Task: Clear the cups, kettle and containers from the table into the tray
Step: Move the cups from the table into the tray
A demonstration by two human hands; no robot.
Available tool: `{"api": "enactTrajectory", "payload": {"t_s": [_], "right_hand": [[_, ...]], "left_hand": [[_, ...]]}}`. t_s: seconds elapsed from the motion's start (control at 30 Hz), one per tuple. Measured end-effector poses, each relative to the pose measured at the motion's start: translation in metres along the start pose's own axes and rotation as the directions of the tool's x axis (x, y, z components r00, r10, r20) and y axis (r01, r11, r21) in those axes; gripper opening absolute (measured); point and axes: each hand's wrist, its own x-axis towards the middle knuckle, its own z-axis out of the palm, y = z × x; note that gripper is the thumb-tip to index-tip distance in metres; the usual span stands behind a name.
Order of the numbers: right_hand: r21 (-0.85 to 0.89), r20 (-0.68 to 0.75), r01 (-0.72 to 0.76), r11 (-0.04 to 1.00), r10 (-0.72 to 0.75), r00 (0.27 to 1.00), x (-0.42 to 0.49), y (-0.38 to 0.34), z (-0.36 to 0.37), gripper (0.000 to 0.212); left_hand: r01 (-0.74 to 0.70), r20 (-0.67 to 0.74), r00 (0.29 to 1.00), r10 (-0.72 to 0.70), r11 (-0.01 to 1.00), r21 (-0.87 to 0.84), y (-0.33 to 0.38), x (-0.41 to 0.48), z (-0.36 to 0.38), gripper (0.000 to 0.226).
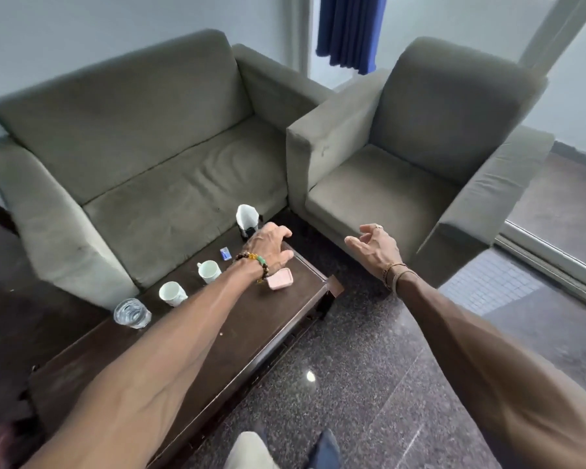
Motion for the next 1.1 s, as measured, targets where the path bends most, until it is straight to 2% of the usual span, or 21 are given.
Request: {"api": "enactTrajectory", "payload": {"t_s": [0.1,0.33,0.67,0.93,1.07,1.1], "right_hand": [[-0.010,0.061,0.034,0.999,-0.033,0.998,0.023,-0.019,0.024,0.053],[-0.060,0.273,0.111,0.992,-0.091,0.958,0.059,-0.061,0.100,0.059],[-0.085,0.386,0.240,0.967,-0.191,0.903,0.122,-0.152,0.174,0.054],[-0.118,0.581,0.337,0.934,-0.210,0.786,0.155,-0.168,0.259,0.060],[-0.173,0.701,0.429,0.886,-0.196,0.686,0.169,-0.155,0.310,0.042],[-0.185,0.731,0.450,0.874,-0.184,0.658,0.171,-0.151,0.319,0.044]], "left_hand": [[0.086,-0.055,0.995,-0.088,0.996,-0.030,-0.024,0.007,-0.009,0.044],[0.269,-0.058,0.960,-0.275,0.958,-0.095,-0.101,0.020,-0.016,0.048],[0.514,-0.151,0.807,-0.571,0.805,-0.298,-0.190,0.044,-0.052,0.051],[0.628,-0.100,0.686,-0.721,0.656,-0.420,-0.239,0.043,-0.017,0.055],[0.702,-0.033,0.585,-0.810,0.526,-0.480,-0.259,0.032,0.022,0.054],[0.715,-0.006,0.561,-0.828,0.489,-0.499,-0.260,0.030,0.032,0.055]]}}
